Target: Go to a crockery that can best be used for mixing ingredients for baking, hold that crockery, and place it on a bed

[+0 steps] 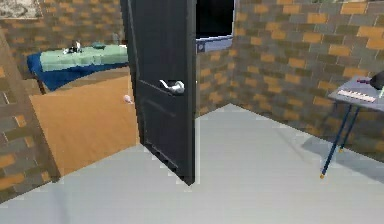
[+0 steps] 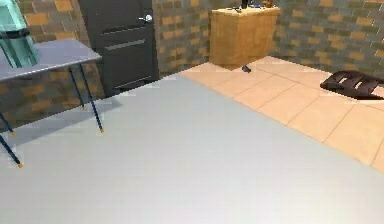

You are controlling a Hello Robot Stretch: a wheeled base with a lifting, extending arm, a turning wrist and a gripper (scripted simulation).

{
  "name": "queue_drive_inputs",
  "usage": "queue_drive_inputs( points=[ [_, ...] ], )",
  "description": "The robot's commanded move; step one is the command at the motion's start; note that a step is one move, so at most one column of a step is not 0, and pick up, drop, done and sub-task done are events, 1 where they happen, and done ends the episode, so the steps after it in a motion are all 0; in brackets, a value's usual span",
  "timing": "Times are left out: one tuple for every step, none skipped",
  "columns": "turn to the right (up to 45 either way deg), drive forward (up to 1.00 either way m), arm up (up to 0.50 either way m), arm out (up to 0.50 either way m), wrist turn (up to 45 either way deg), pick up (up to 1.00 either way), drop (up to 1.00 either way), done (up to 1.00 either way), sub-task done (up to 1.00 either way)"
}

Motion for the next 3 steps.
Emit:
queue_drive_inputs(
  points=[
    [-24.0, 0.00, 0.00, 0.00, 0.0, 0.00, 0.00, 0.00, 0.00],
    [0.0, 0.05, 0.00, 0.00, 0.0, 0.00, 0.00, 0.00, 0.00],
    [-6.0, 0.00, 0.00, 0.00, 0.0, 0.00, 0.00, 0.00, 0.00]
  ],
)
